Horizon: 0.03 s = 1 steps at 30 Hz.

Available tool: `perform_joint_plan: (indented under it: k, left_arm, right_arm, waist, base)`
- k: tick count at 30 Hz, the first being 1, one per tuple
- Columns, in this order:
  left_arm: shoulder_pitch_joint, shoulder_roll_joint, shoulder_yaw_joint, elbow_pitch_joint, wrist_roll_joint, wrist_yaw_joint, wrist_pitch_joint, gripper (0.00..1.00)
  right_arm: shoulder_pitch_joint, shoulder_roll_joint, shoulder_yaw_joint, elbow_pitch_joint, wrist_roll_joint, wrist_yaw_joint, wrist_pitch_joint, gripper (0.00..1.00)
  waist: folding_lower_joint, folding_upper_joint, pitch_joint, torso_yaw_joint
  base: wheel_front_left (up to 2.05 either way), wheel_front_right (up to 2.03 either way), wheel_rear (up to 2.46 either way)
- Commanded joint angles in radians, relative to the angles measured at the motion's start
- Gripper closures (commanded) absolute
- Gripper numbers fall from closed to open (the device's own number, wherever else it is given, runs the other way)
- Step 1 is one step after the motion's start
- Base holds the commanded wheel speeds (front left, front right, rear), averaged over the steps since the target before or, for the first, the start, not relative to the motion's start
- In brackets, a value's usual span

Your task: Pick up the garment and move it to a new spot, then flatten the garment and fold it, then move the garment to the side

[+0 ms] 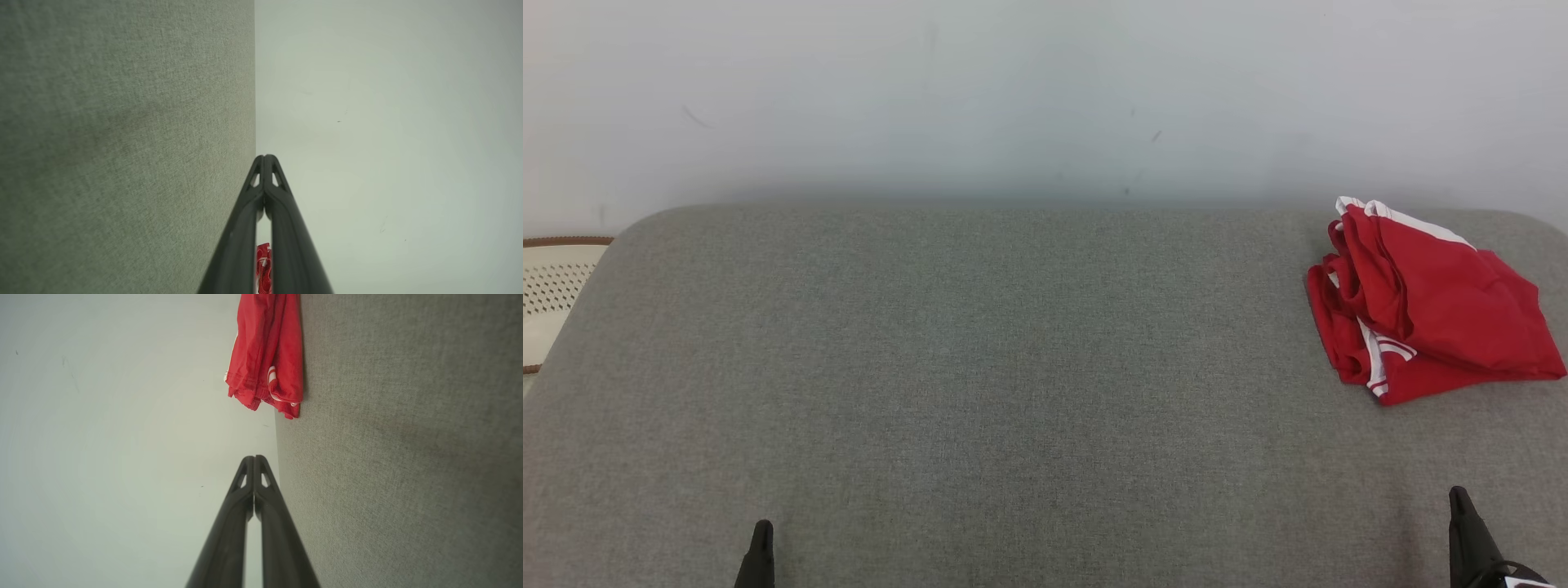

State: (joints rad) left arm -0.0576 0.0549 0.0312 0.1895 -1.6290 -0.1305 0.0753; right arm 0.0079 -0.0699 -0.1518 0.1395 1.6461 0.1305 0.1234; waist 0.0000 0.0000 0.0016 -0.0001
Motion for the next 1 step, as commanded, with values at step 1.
perform_joint_plan:
  k: [1]
  left_arm:
    - [0.001,-0.001,0.005,0.003,0.004,-0.004,0.001,1.00]
  right_arm:
    - [-0.010,0.002,-0.003,0.000,-0.006,0.000,0.004,1.00]
  waist:
    - [0.0000,0.0000,0.000,0.000]
  base:
    - [0.00,0.00,0.00]
